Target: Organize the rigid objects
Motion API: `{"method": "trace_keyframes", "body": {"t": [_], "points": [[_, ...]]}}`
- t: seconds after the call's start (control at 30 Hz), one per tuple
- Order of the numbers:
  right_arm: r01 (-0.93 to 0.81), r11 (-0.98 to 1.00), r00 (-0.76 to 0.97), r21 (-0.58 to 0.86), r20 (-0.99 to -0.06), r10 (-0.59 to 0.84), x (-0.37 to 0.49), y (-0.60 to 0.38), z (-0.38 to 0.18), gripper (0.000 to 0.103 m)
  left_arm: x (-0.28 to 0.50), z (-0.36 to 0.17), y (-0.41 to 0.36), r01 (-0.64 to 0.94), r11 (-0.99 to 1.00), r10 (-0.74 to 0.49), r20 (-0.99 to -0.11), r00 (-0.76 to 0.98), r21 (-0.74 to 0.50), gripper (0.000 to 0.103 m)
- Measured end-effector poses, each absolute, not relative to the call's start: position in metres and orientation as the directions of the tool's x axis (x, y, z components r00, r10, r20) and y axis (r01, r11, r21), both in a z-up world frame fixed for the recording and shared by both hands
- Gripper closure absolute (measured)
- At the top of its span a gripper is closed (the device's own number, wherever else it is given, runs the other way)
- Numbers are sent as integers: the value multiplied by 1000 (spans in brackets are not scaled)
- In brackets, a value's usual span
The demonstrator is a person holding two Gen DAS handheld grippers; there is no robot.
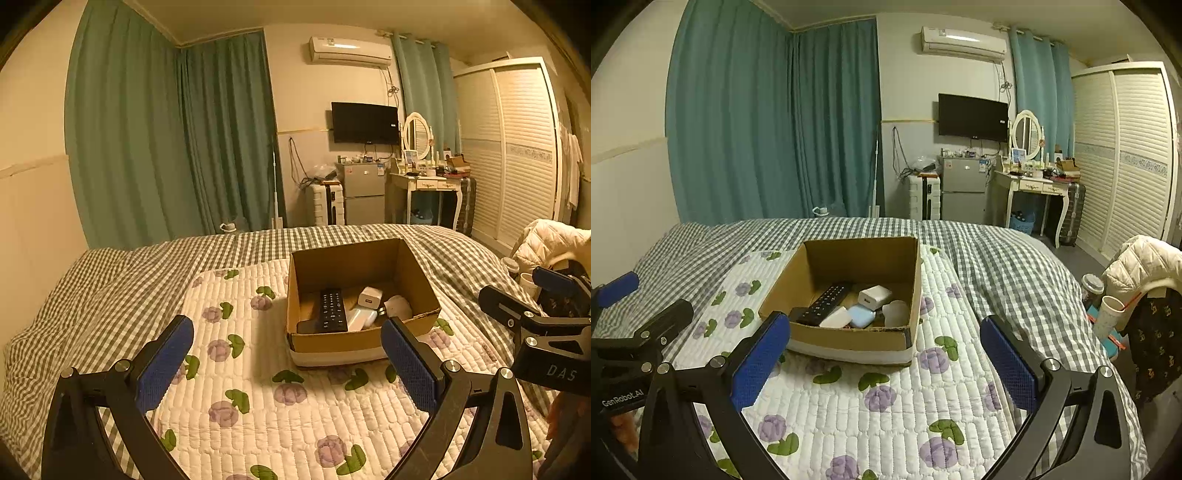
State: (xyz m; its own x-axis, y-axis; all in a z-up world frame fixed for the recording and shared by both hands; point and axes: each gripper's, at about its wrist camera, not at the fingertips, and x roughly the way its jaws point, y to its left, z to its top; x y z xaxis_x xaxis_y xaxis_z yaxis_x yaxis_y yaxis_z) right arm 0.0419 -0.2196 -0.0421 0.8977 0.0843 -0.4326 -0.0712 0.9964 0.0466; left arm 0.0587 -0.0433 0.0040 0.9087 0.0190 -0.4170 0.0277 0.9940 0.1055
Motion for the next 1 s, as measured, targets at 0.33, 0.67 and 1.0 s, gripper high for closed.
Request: {"method": "trace_keyframes", "body": {"t": [0.33,0.67,1.0], "points": [[-80,995,887,51,-452,95,46,-218,-48,0,59,2,-44,31,994,16,-431,902,102,0],[-84,996,885,37,-456,92,47,-217,-47,0,59,1,-46,29,995,16,-439,898,97,0],[-69,997,884,37,-461,78,52,-216,-48,0,60,-3,-44,18,997,19,-453,891,77,0]]}}
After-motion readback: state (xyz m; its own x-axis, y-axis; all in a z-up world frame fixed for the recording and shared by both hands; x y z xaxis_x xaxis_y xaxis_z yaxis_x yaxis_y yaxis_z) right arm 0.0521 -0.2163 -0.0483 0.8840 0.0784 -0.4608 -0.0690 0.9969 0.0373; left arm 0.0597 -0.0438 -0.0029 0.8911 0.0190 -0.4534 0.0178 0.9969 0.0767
